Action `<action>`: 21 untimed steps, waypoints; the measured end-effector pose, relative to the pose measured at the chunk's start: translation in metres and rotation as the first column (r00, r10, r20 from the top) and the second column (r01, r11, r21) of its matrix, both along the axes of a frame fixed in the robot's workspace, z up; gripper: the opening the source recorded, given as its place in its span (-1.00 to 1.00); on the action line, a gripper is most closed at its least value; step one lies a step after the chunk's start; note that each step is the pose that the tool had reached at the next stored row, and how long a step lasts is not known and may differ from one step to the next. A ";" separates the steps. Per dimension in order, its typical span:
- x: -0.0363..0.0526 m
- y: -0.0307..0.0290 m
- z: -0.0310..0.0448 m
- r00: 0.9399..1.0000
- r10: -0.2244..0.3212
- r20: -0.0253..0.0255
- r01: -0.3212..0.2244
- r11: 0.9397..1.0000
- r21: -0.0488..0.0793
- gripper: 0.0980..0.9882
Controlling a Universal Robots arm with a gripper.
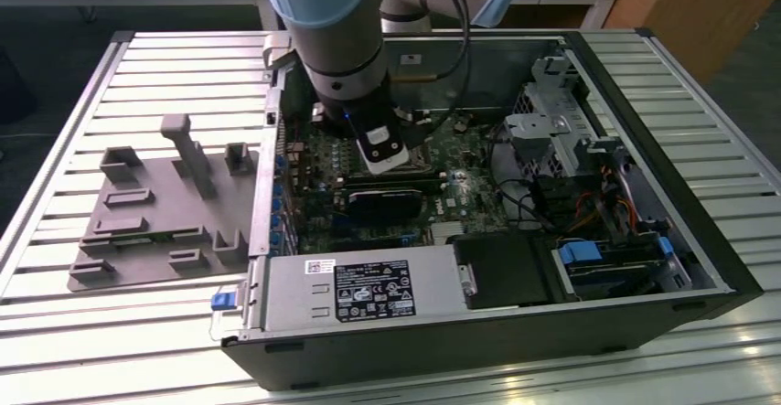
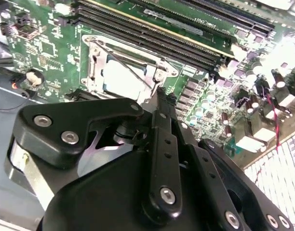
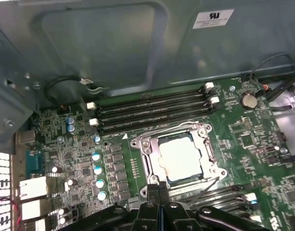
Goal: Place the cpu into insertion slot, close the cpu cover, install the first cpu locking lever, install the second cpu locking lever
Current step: 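Install the second cpu locking lever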
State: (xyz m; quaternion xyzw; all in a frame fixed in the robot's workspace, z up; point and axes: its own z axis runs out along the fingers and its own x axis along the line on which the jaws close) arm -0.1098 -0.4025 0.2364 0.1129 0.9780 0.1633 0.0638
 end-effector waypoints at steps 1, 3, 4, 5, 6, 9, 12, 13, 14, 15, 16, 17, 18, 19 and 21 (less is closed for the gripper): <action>0.0000 0.0000 0.0023 1.000 0.000 0.000 0.000 1.000 -0.006 -0.99; 0.0002 0.0000 0.0066 1.000 0.000 0.000 0.000 1.000 -0.020 -0.99; 0.0002 0.0001 0.0085 1.000 0.000 0.000 0.000 1.000 -0.027 -0.99; 0.0002 0.0001 0.0102 1.000 0.000 0.000 0.000 0.999 -0.036 -0.99; 0.0003 0.0000 0.0119 1.000 0.000 0.000 0.000 0.999 -0.045 -0.99; 0.0008 0.0000 0.0151 1.000 0.000 0.000 0.000 0.997 -0.080 -0.99; 0.0037 0.0001 0.0156 1.000 0.000 0.000 0.000 0.996 -0.093 -0.99; 0.0053 0.0000 0.0156 1.000 0.000 0.000 0.000 0.996 -0.094 -0.99; 0.0071 0.0001 0.0157 1.000 0.000 0.000 0.000 0.996 -0.094 -0.99; 0.0093 0.0000 0.0156 1.000 0.000 0.000 0.000 0.996 -0.094 -0.99; 0.0114 0.0000 0.0156 1.000 0.000 -0.001 0.000 0.996 -0.094 -0.99; 0.0135 0.0000 0.0156 1.000 0.000 -0.001 0.000 0.996 -0.094 -0.99; 0.0159 0.0000 0.0156 1.000 0.000 -0.001 0.000 0.996 -0.094 -0.99; 0.0180 0.0000 0.0156 1.000 0.000 -0.001 0.000 0.996 -0.094 -0.99; 0.0215 0.0000 0.0156 1.000 0.000 -0.001 0.000 0.996 -0.094 -0.99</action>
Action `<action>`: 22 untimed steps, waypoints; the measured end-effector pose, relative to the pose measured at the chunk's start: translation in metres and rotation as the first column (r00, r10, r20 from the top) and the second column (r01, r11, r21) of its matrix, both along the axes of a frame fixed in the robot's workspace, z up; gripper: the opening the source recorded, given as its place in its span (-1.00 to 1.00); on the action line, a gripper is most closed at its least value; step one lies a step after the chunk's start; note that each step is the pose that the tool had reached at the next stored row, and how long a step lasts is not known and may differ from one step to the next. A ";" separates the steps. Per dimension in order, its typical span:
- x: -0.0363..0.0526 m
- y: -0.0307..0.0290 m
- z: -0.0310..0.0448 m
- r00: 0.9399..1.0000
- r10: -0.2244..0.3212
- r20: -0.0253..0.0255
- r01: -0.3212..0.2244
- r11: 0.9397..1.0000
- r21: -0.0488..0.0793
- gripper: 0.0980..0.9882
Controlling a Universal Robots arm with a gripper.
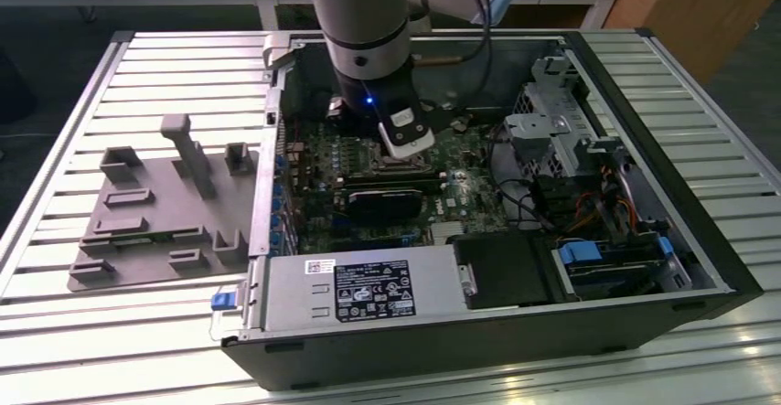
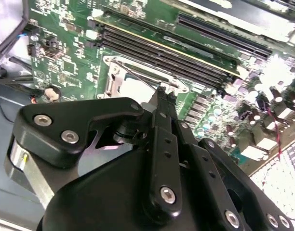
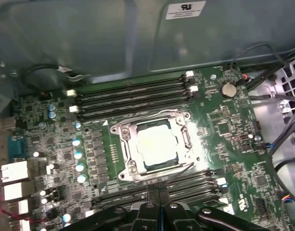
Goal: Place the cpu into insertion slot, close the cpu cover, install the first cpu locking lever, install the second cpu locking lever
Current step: 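Install the second cpu locking lever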
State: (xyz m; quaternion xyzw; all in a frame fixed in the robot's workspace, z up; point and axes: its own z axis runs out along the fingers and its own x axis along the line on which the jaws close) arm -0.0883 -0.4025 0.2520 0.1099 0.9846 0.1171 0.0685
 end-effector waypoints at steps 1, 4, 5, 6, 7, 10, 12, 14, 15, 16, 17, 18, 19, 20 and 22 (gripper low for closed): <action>0.0008 0.0000 -0.0002 1.000 0.000 0.000 0.000 1.000 0.000 -0.99; 0.0034 -0.0003 -0.0013 1.000 -0.001 -0.001 0.001 1.000 0.000 -0.99; 0.0039 -0.0005 -0.0026 1.000 -0.001 -0.001 0.001 1.000 0.000 -0.99; 0.0042 -0.0006 -0.0043 1.000 -0.001 -0.001 0.001 1.000 0.000 -0.99; 0.0045 -0.0007 -0.0061 1.000 -0.001 -0.001 0.001 1.000 0.000 -0.99; 0.0062 -0.0008 -0.0115 1.000 -0.001 -0.002 0.001 1.000 0.000 -0.99; 0.0073 -0.0008 -0.0151 1.000 -0.001 -0.004 0.001 1.000 0.000 -0.99; 0.0074 -0.0008 -0.0187 1.000 -0.001 -0.006 0.001 1.000 0.000 -0.99; 0.0074 -0.0008 -0.0206 1.000 -0.002 -0.006 0.002 1.000 0.000 -0.99; 0.0074 -0.0008 -0.0223 1.000 -0.001 -0.006 0.001 1.000 0.000 -0.99; 0.0073 -0.0008 -0.0241 1.000 -0.001 -0.006 0.001 1.000 0.000 -0.99; 0.0070 -0.0008 -0.0260 1.000 -0.001 -0.006 0.001 1.000 0.001 -0.99; 0.0062 -0.0008 -0.0278 1.000 -0.001 -0.006 0.001 1.000 0.001 -0.99; 0.0053 -0.0008 -0.0292 1.000 -0.001 -0.006 0.001 1.000 0.001 -0.99; 0.0028 -0.0008 -0.0313 1.000 0.000 -0.006 0.000 1.000 0.001 -0.99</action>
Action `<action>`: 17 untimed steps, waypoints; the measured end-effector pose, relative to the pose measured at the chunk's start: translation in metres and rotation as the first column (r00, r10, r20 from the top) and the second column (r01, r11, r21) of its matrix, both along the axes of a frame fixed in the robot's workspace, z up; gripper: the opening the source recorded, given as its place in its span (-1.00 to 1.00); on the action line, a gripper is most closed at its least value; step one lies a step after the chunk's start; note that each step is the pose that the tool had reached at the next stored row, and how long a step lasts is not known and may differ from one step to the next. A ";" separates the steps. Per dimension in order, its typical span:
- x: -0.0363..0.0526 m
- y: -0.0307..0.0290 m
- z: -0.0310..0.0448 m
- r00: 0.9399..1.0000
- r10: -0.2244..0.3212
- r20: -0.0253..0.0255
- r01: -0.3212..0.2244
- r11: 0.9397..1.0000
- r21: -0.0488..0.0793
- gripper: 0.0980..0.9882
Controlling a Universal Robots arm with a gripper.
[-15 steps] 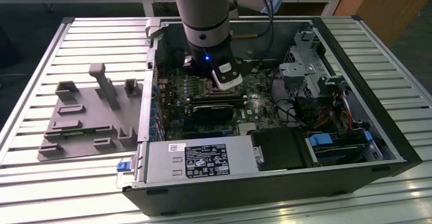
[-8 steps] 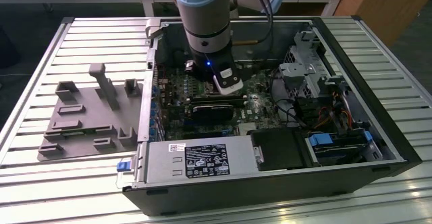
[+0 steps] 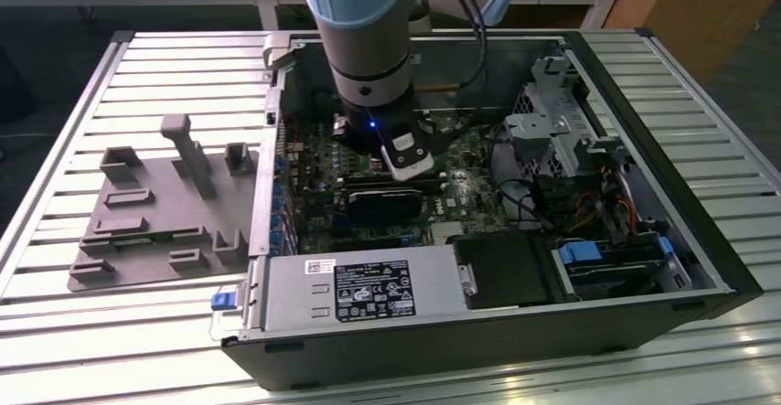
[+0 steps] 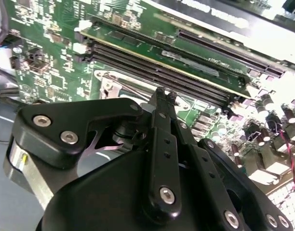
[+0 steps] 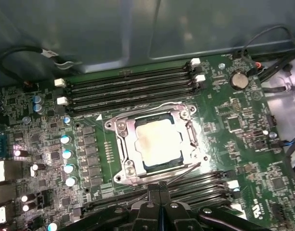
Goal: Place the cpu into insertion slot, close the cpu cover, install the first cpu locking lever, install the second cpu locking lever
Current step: 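Install the second cpu locking lever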
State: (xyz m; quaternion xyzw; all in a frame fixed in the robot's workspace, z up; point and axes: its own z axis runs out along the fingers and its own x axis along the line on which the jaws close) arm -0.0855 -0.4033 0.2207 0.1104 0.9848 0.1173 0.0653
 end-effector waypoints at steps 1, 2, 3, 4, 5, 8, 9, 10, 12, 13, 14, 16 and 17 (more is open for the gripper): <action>-0.0012 0.0000 -0.0006 1.000 0.000 0.000 0.000 1.000 0.000 -0.99; -0.0025 0.0000 -0.0013 1.000 0.000 0.000 0.000 1.000 0.000 -0.99; -0.0040 0.0000 -0.0020 1.000 0.000 0.000 0.000 1.000 0.001 -0.99; -0.0055 0.0000 -0.0029 1.000 0.001 0.000 -0.001 1.000 0.001 -0.99; -0.0068 0.0000 -0.0039 1.000 0.001 0.000 -0.001 1.000 0.001 -0.99; -0.0106 0.0001 -0.0070 1.000 0.001 0.000 -0.001 1.000 0.003 -0.99; -0.0116 0.0001 -0.0082 1.000 0.001 0.000 -0.001 1.000 0.003 -0.99; -0.0128 0.0000 -0.0095 1.000 0.001 0.000 -0.001 1.000 0.005 -0.99; -0.0141 -0.0002 -0.0123 1.000 0.002 0.000 -0.002 1.000 0.011 -0.99; -0.0147 -0.0003 -0.0135 1.000 0.002 0.000 -0.002 1.000 0.013 -0.99; -0.0153 -0.0004 -0.0144 1.000 0.002 0.000 -0.002 1.000 0.014 -0.99; -0.0162 -0.0004 -0.0155 1.000 0.002 0.000 -0.002 1.000 0.016 -0.99; -0.0172 -0.0004 -0.0157 1.000 0.002 0.000 -0.002 1.000 0.017 -0.99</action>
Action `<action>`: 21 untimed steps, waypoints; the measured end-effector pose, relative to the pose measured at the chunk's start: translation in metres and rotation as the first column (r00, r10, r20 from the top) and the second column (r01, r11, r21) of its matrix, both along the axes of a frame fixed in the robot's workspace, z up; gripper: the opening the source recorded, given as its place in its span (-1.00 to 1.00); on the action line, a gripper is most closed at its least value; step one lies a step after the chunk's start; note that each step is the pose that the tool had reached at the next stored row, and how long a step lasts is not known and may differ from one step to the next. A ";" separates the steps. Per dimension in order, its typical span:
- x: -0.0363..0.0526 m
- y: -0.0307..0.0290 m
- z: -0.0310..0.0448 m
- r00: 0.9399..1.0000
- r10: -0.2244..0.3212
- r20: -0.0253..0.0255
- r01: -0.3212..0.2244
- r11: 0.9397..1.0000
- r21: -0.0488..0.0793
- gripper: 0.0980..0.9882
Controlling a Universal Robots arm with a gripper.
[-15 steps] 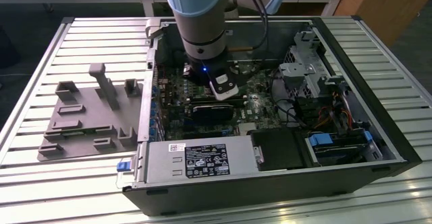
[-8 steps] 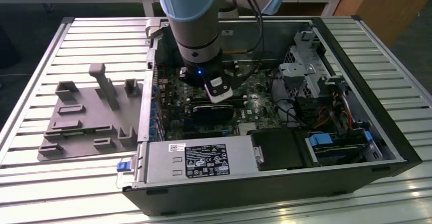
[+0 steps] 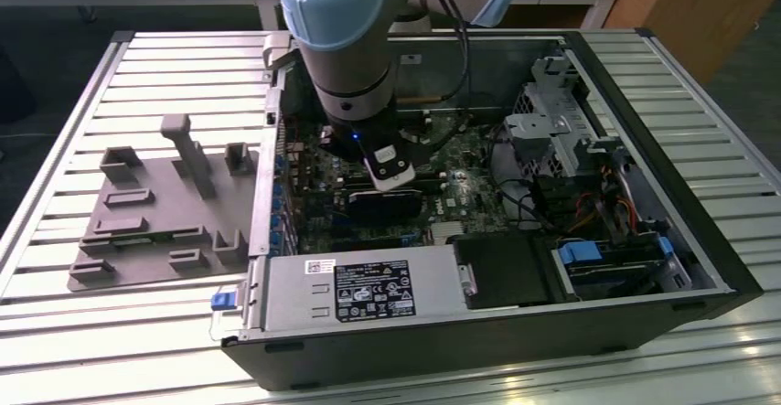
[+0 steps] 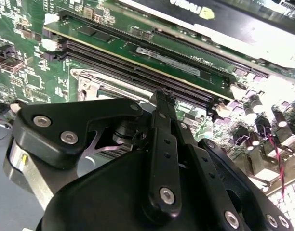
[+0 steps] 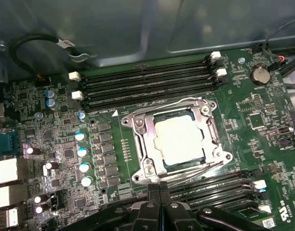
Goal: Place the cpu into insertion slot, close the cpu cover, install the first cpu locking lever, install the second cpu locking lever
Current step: 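Install the second cpu locking lever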
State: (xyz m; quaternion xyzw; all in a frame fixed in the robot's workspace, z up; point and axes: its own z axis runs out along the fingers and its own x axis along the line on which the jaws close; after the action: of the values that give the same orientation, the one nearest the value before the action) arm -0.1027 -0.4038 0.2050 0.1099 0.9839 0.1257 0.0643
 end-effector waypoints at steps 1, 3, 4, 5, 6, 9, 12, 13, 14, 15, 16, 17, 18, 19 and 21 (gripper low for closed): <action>-0.0013 -0.0001 -0.0003 1.000 0.000 0.000 0.000 1.000 0.002 -0.99; -0.0036 -0.0002 -0.0014 1.000 0.000 0.000 0.000 1.000 0.012 -0.99; -0.0044 -0.0003 -0.0021 1.000 0.000 0.000 0.000 1.000 0.017 -0.99; -0.0049 -0.0007 -0.0028 1.000 0.001 0.000 -0.001 1.000 0.023 -0.99; -0.0055 -0.0012 -0.0036 1.000 0.000 0.000 0.000 1.000 0.029 -0.99; -0.0070 -0.0021 -0.0062 1.000 0.001 0.000 -0.001 0.999 0.044 -0.99; -0.0083 -0.0021 -0.0090 1.000 0.000 0.000 0.000 0.999 0.047 -0.99; -0.0087 -0.0019 -0.0097 1.000 0.000 0.000 0.000 0.999 0.047 -0.99; -0.0089 -0.0015 -0.0103 1.000 0.000 0.000 0.000 0.999 0.047 -0.99; -0.0089 -0.0010 -0.0107 1.000 0.000 0.000 0.000 0.999 0.047 -0.99; -0.0089 -0.0006 -0.0110 1.000 0.000 0.000 0.000 0.999 0.047 -0.99; -0.0089 -0.0001 -0.0112 1.000 0.000 0.000 0.000 0.999 0.047 -0.99; -0.0090 0.0005 -0.0113 1.000 0.000 0.000 0.000 0.999 0.047 -0.99; -0.0090 0.0015 -0.0115 1.000 0.000 0.000 0.000 0.999 0.047 -0.99; -0.0090 0.0039 -0.0120 1.000 0.000 0.000 0.000 0.999 0.047 -0.99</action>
State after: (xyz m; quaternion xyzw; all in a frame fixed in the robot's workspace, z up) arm -0.1116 -0.3999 0.1930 0.1112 0.9807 0.1487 0.0617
